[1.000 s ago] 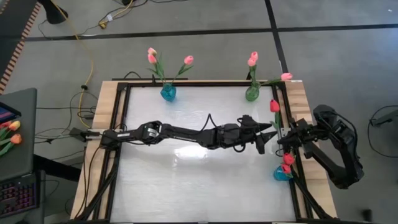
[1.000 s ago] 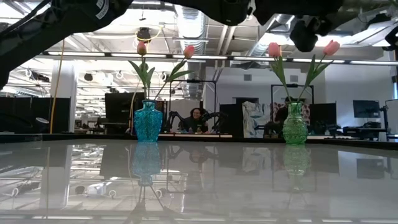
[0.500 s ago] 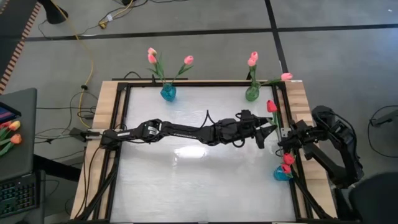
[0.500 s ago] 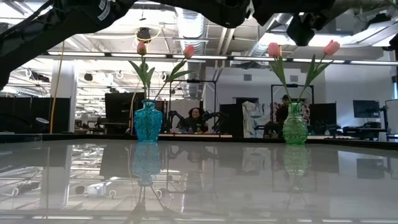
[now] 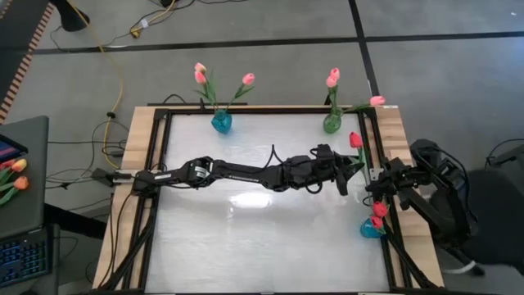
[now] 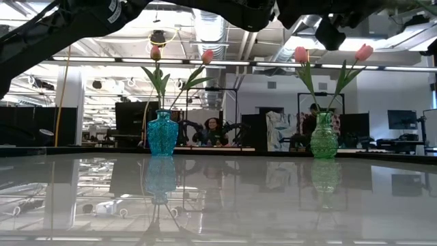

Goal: Sort flowers into vase by color
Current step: Put the red tulip into the bottom blue vase

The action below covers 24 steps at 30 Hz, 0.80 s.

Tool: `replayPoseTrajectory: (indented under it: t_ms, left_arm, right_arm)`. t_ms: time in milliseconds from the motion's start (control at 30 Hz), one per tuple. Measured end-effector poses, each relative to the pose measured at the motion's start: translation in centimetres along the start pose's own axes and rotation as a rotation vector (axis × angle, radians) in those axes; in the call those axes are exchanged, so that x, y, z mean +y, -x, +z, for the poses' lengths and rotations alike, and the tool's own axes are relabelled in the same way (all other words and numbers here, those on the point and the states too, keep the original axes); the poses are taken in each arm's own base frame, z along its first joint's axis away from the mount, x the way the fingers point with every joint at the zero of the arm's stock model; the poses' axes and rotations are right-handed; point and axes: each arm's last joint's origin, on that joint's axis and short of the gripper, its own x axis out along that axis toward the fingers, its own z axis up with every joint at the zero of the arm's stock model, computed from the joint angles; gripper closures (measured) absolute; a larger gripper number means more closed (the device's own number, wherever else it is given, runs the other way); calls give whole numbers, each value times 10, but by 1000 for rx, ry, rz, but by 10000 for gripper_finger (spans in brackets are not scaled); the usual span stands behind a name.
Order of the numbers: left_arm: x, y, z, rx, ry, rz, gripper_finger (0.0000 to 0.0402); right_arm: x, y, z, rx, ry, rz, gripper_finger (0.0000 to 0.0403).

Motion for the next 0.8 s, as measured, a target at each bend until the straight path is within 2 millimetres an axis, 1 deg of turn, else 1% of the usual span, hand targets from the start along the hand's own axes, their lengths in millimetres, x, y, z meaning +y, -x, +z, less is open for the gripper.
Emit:
replayPoseTrajectory:
  t_ms: [233,300,500,633,800]
  left_arm:
    - [0,0,2,-13,4,-9,375]
    - [0,0,2,-12,4,-10,393]
    - [0,0,1,0,3,-33,396]
    - [0,0,1,1,3,-35,399]
    - [-3,0,0,8,24,-45,400]
  right_arm:
    - [0,0,0,1,-1,3,371]
    - [0,0,0,2,-2,3,362]
    - [0,1,-1,15,-21,22,312]
    - [-2,2,-1,37,-75,-13,264]
    - [-1,5,-1,51,-64,19,206]
